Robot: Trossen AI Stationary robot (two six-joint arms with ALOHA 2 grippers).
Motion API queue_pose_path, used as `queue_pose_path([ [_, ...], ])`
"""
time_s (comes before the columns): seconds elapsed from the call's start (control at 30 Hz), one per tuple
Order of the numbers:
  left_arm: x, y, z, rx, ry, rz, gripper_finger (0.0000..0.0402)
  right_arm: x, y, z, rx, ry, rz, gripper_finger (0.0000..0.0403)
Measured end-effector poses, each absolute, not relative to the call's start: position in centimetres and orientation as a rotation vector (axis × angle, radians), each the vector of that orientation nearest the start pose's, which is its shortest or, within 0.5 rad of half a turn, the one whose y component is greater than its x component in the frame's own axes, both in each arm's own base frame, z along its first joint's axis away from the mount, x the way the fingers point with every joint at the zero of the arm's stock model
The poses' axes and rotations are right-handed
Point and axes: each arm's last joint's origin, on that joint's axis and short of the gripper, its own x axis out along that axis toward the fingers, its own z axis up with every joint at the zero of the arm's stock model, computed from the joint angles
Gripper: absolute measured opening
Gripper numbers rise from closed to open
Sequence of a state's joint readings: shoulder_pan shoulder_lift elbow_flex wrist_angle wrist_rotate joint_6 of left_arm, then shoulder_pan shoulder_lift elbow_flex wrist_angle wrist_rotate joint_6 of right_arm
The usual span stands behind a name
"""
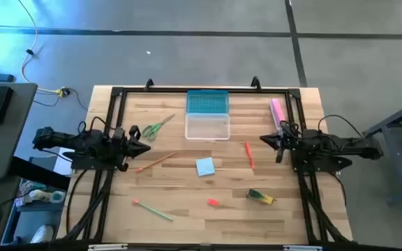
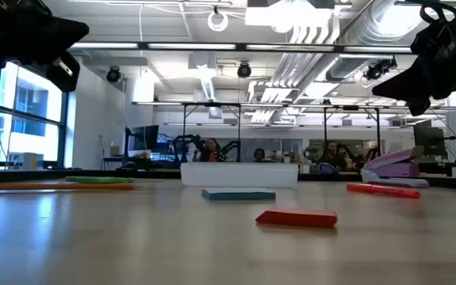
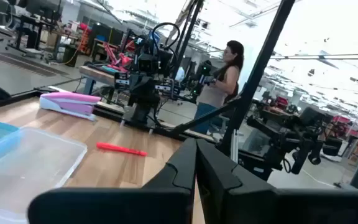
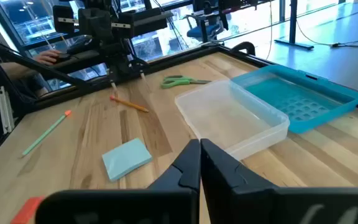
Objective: Pack school essentials
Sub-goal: Put the orange pencil into the supply box
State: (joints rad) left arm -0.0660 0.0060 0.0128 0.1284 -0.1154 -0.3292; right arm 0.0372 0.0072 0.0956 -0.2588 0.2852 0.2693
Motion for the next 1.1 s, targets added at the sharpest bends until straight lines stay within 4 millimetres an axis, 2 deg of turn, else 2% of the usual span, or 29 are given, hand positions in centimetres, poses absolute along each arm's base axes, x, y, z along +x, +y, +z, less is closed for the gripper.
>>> queue_pose_path([
  [0.33, 9.61, -0.17, 17.97, -0.3, -0.147, 0.076, 0.0001, 8.91, -0.48, 17.06, 0.24, 0.134, -0.269, 0.0],
  [1.1, 9.59, -0.03, 18.06, -0.324, -0.164, 0.121, 0.0001, 8.91, -0.48, 17.06, 0.24, 0.134, -0.269, 0.0],
])
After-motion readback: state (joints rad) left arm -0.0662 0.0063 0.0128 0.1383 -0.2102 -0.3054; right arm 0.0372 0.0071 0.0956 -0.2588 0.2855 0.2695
